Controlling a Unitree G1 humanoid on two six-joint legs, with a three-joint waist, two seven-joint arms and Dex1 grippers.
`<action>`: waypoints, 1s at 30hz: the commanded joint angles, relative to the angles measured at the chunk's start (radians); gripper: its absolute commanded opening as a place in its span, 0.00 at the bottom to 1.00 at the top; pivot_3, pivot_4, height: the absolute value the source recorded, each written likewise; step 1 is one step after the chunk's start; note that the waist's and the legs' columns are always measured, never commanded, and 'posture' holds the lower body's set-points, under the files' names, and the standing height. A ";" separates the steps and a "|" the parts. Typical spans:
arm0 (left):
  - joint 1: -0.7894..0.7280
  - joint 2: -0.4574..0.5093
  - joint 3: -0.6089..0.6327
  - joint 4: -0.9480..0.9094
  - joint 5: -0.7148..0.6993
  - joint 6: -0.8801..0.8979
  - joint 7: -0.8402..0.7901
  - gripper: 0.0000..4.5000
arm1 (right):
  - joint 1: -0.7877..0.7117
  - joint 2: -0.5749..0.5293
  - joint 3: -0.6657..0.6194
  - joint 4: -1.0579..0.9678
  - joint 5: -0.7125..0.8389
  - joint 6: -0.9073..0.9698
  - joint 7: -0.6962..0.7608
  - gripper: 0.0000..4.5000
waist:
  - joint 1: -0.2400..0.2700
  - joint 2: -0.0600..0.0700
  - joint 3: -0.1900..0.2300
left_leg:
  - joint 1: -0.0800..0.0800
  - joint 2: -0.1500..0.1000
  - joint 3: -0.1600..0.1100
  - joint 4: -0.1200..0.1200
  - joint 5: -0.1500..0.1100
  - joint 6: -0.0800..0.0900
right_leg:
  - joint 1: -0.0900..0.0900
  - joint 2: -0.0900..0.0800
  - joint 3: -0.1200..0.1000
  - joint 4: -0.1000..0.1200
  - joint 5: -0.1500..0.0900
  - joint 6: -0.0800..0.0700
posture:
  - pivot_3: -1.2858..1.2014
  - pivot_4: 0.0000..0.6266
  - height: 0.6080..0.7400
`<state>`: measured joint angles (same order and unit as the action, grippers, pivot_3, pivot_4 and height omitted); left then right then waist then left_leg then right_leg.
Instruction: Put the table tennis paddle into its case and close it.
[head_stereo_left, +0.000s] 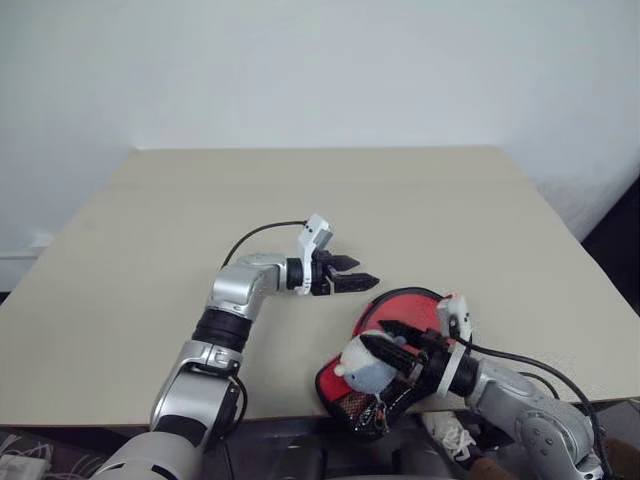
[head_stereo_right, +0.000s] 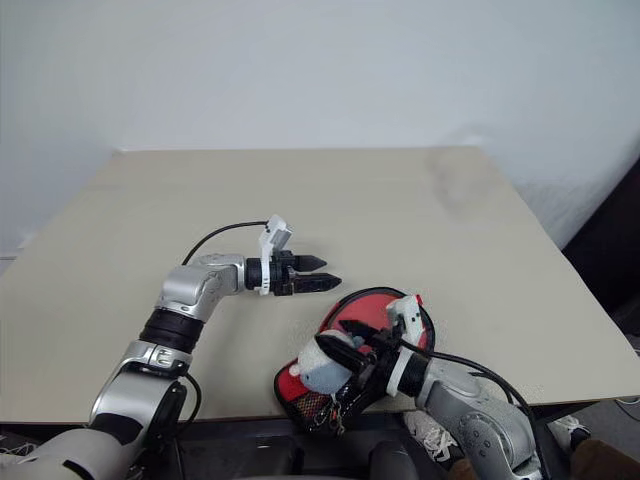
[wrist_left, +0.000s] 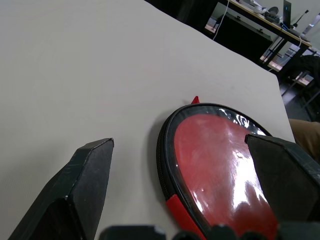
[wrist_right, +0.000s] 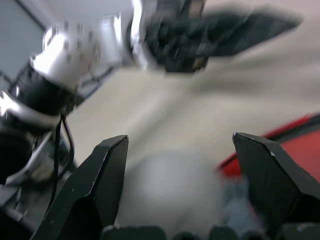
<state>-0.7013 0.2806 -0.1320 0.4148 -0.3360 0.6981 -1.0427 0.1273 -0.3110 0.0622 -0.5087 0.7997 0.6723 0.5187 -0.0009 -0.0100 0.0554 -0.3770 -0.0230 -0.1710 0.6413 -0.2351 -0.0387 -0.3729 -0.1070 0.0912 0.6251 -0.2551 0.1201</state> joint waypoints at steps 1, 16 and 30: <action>-0.011 0.013 0.034 -0.019 -0.024 -0.005 -0.001 1.00 | -0.027 0.024 -0.068 -0.021 0.065 -0.025 -0.009 0.80 | 0.000 0.000 0.000 | 0.000 0.000 0.000 0.000 0.000 0.000 | 0.000 0.000 0.000 0.000 0.000 0.000 | 0.52 0.00 1.00; 0.044 0.183 0.129 -0.120 -0.100 -0.001 -0.087 1.00 | -0.142 -0.087 -0.288 0.080 0.118 -0.027 0.003 0.80 | -0.006 0.003 0.001 | 0.000 0.000 0.001 -0.002 0.000 0.000 | -0.001 0.000 0.000 0.000 0.001 -0.001 | 0.52 0.00 1.00; 0.657 0.526 0.302 -0.439 -0.097 -0.261 -0.207 1.00 | -0.276 -0.416 -0.272 0.331 -0.016 -0.092 0.434 0.80 | -0.023 0.011 0.008 | 0.001 0.002 0.004 -0.004 0.000 0.000 | -0.002 0.000 0.003 -0.001 0.000 -0.005 | 0.52 0.00 1.00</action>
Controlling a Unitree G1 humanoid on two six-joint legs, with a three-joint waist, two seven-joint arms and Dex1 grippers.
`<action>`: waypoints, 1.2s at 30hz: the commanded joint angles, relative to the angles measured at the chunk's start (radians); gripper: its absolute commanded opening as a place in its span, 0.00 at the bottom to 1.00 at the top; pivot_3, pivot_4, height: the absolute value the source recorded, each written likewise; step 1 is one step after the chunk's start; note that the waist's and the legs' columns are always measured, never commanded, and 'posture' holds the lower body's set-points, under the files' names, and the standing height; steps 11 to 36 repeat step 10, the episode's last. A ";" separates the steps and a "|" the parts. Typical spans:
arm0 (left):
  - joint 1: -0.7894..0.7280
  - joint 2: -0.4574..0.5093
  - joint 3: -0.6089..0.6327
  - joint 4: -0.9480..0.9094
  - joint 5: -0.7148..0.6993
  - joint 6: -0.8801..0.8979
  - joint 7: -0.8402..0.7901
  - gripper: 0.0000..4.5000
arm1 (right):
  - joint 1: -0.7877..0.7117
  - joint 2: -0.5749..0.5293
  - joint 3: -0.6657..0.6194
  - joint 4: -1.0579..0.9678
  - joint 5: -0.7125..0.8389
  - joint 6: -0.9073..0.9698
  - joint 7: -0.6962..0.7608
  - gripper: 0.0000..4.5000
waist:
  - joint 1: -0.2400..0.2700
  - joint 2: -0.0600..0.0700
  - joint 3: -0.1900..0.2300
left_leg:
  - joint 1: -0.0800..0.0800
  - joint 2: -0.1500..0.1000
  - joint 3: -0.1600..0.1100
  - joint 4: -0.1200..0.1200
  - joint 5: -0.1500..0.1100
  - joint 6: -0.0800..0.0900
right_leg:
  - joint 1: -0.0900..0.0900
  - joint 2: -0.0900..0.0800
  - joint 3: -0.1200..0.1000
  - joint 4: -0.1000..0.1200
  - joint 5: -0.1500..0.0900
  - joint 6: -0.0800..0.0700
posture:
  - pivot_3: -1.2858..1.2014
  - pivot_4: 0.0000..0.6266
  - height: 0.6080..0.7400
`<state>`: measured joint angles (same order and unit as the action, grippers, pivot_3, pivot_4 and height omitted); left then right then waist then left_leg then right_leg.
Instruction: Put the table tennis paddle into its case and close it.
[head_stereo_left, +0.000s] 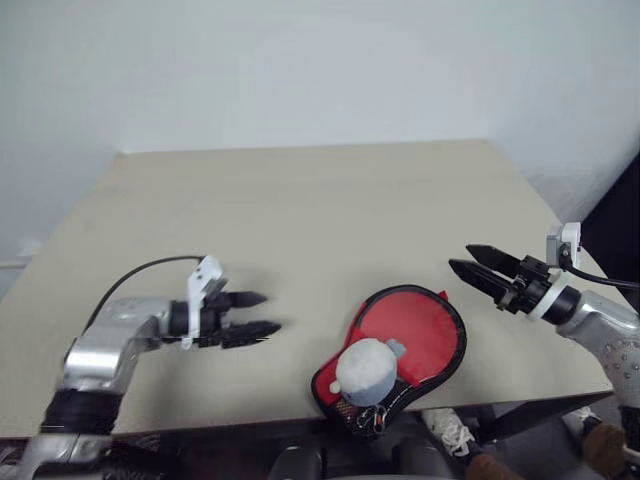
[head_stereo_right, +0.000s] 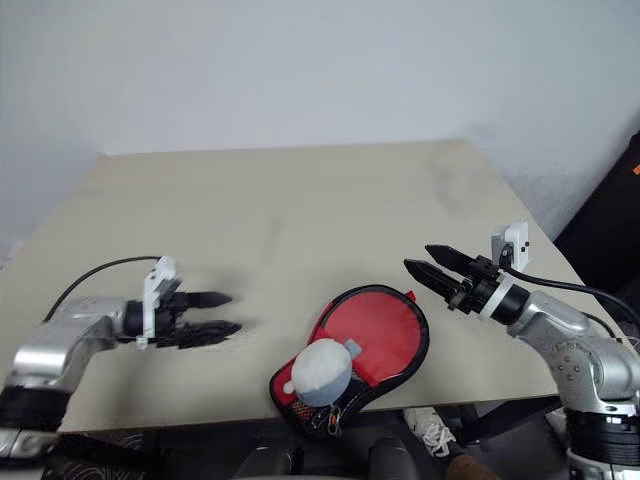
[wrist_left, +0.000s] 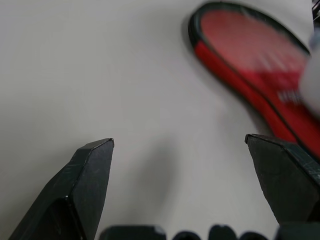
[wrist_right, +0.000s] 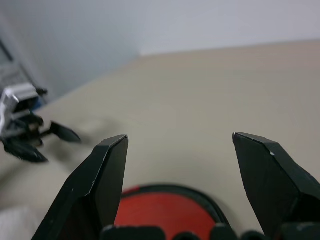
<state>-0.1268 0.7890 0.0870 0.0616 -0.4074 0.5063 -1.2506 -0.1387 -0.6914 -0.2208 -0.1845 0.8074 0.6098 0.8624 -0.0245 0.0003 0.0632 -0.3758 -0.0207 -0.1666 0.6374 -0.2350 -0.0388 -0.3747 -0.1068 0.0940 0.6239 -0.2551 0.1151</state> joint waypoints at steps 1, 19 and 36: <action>0.142 0.024 0.108 -0.117 -0.035 -0.077 -0.003 1.00 | -0.008 -0.046 0.019 0.010 -0.033 -0.029 0.114 0.80 | 0.001 0.000 0.000 | 0.000 0.000 0.001 0.000 0.000 0.000 | 0.000 0.000 0.000 0.000 0.000 -0.001 | 0.52 0.00 1.00; 0.393 -0.012 0.174 -0.273 -0.067 -0.097 0.060 1.00 | -0.006 -0.050 0.061 0.045 -0.112 -0.069 0.206 0.80 | 0.005 0.001 0.001 | 0.000 0.001 0.003 0.001 -0.001 -0.001 | -0.002 0.000 0.001 0.000 -0.001 -0.001 | 0.52 0.00 1.00; 0.393 -0.012 0.174 -0.273 -0.067 -0.097 0.060 1.00 | -0.006 -0.050 0.061 0.045 -0.112 -0.069 0.206 0.80 | 0.005 0.001 0.001 | 0.000 0.001 0.003 0.001 -0.001 -0.001 | -0.002 0.000 0.001 0.000 -0.001 -0.001 | 0.52 0.00 1.00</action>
